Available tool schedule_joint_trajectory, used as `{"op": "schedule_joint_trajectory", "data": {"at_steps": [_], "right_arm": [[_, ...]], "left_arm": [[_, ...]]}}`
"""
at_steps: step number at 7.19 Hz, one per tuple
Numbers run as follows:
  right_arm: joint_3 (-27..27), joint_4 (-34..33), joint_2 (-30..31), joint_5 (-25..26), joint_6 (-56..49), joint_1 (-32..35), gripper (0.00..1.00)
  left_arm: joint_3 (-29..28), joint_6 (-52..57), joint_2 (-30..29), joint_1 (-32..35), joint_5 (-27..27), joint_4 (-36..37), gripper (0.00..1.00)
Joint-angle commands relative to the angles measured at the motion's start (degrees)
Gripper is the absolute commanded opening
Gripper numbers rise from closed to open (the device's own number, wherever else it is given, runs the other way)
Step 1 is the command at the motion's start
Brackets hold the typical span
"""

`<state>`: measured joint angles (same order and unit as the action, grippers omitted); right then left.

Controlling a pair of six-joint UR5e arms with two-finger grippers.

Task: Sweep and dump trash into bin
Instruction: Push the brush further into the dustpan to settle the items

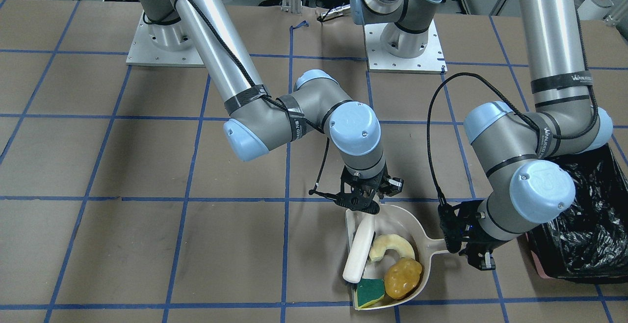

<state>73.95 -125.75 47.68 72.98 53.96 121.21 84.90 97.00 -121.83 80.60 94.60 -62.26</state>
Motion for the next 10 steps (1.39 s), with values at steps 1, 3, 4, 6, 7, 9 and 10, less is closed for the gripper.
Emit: {"op": "schedule_joint_trajectory", "data": {"at_steps": [1,3,4,6,7,9,10], "right_arm": [[-0.7,-1.0,0.0,-1.4,4.4,1.8,0.0],[-1.1,-0.8,2.0,-1.5,6.2,2.9,0.0],[-1.1,0.1,3.3,-1.4,6.5,3.0,0.0],[-1.0,1.5,5.1,-1.7,8.5,3.0,0.0],[-1.0,2.6,6.0,-1.7,8.5,2.8,0.0],[-1.1,4.9,7.8,-1.7,8.5,1.5,0.0],[-1.1,7.4,8.5,-1.0,7.5,-0.2,0.0]], "left_arm": [[0.0,0.1,0.1,-0.2,-0.4,0.0,0.25],[0.0,0.1,0.0,-0.2,-0.5,-0.1,0.25],[0.0,0.1,0.0,-0.2,-0.5,0.0,0.25],[0.0,0.2,0.0,-0.4,-0.6,-0.1,0.24],[0.1,0.3,0.0,-0.4,-0.6,-0.1,0.24],[0.1,0.3,0.1,-0.5,-0.8,-0.1,0.24],[0.0,0.2,0.2,-1.0,-3.2,-0.1,0.23]]}}
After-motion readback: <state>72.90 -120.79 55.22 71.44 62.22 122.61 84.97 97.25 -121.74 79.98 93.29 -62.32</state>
